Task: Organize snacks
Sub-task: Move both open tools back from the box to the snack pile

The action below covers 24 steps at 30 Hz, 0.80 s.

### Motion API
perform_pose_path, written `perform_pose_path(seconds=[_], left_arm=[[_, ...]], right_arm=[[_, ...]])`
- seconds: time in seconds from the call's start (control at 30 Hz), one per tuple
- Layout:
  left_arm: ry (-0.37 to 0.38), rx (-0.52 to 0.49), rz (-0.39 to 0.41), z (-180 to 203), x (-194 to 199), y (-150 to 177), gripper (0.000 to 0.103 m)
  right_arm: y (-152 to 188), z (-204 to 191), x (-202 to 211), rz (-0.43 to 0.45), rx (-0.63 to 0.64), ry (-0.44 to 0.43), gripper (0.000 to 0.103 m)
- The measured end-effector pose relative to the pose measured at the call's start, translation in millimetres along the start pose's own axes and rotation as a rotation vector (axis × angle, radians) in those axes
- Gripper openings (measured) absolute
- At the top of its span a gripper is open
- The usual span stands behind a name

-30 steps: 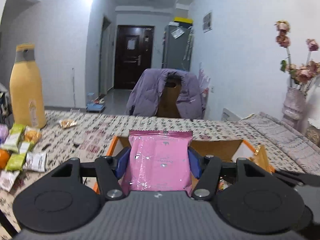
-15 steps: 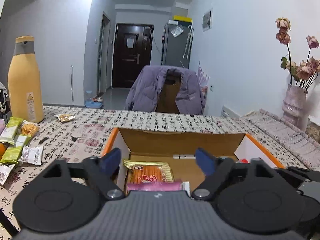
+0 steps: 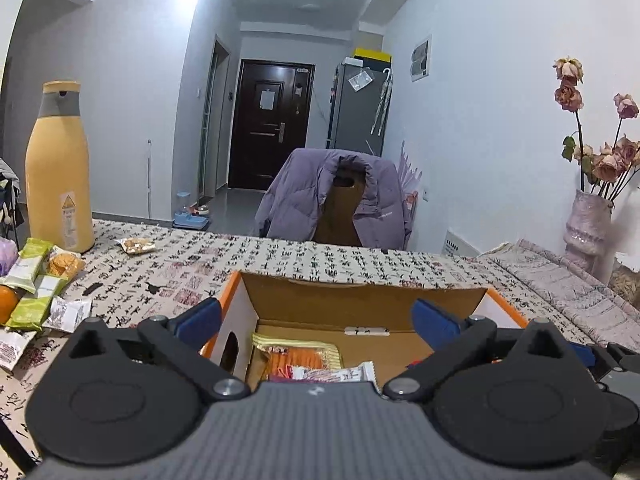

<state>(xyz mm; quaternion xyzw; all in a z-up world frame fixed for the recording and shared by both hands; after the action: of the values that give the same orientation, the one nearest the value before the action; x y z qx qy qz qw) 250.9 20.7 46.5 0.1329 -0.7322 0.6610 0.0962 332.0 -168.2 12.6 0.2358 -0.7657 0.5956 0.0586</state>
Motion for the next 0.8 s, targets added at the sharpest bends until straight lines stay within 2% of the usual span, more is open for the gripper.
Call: perform_pose_path(seconds=[0.23, 0.43, 0.8], left_arm=[[0.001, 0.015, 0.001, -2.6, 19.2, -10.4, 0.103], [0.004, 0.006, -0.009, -3.6, 38.2, -6.4, 0.103], [0.009, -0.002, -0.034, -9.3, 74.3, 17.7, 0.103]], right_arm=[[-14.7, -1.7, 21.8, 0.006, -0.016, 0.002, 0.103], [-15.9, -1.4, 45.9, 0.013, -0.002, 0.007, 0.103], [13.3, -0.3, 86.1, -0.027, 0.029, 0.021, 0.103]])
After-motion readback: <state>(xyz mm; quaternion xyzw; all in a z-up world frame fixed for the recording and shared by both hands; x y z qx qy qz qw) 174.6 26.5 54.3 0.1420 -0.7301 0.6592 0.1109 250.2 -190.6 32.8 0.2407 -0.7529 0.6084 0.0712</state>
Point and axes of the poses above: each gripper's, at about its wrist camera, not at the fingertips, and x roughly against the way its jaws point, z to its right, y to its underside, the point moved 2 cm from there along -x, roughly the way its jaws point, and after that the axes turned 13 degrees about -x, right-handed, at the moved point
